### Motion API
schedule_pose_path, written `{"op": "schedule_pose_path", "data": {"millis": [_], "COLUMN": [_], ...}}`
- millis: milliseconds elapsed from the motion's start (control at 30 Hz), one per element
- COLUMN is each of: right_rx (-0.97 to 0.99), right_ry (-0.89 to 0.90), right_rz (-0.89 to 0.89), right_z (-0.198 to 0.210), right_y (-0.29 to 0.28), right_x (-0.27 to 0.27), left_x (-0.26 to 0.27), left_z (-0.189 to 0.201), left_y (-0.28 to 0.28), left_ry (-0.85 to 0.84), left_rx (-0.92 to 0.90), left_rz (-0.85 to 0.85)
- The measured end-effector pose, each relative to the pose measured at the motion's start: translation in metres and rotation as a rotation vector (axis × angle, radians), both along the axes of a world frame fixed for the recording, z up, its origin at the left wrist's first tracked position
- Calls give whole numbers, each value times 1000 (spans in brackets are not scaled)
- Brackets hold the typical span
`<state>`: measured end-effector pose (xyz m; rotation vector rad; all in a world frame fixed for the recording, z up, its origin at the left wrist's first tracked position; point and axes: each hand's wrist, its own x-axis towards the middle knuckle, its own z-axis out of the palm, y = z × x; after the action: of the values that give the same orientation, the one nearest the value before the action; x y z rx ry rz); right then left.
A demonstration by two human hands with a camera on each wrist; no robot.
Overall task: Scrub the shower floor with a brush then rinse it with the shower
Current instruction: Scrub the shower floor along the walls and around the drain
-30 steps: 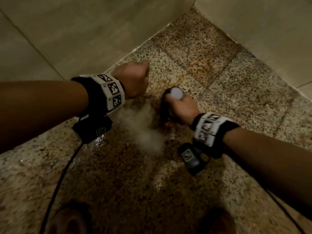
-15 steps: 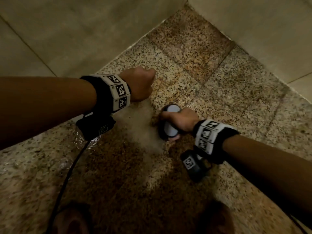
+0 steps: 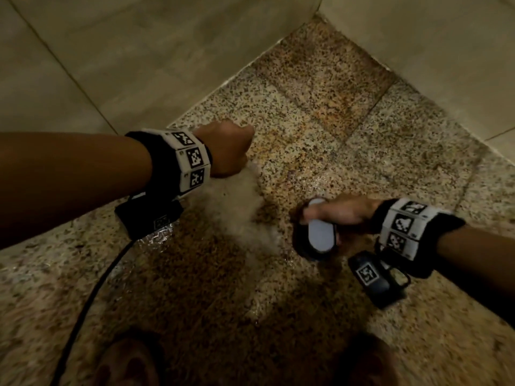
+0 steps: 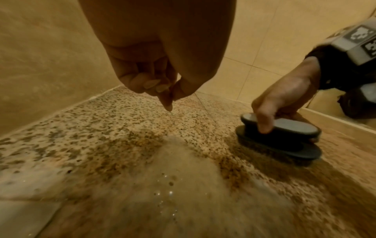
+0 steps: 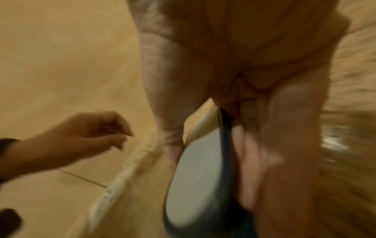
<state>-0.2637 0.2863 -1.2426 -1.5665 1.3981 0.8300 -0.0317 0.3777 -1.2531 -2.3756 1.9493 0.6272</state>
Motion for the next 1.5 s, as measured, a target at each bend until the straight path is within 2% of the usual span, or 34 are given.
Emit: {"op": "schedule_pose_path", "data": {"millis": [100,167,267,333,467,567,667,767,900,1000,1100,1167,1367,1500], "right_rx": [116,65,46,87,81,68,110,20,114,99,46,24,-12,11], "right_ry": [-57,-142,-200,-199,-128,13,-46,-137,-271,-195,-7,-7,-249,-357], "right_rz": [-41,-112,41,30,-36,58,-81,-126,-221,-150,45,54,-91,-50], "right_z": [-17,-24,-26,-24,-12,-8,-9,-21,-14,-12,-19,-21,-27,-31], "right_y": [37,62,78,76,45,27,44,64,64,50,35,37,67,89], "right_x": [9,36,75,84,45,10,12,46,82,65,36,36,115,156], "left_x": [-10,-15,-14,-8,10,23,28,21,9,11,18,26,49,55], "left_z": [-2,-3,-1,3,6,1,-5,-3,4,5,1,0,6,18], "left_y": [-1,-2,-2,0,7,18,24,18,7,11,25,35,49,56], "left_ry": [-18,-10,-7,2,-2,-14,-18,-8,4,4,-35,-69,-5,34], "left_rx": [42,54,25,-25,-96,-89,-50,-22,-109,-139,-32,28,-25,-181], "left_rz": [-26,-44,-26,-5,35,54,91,85,31,44,45,53,227,312]}}
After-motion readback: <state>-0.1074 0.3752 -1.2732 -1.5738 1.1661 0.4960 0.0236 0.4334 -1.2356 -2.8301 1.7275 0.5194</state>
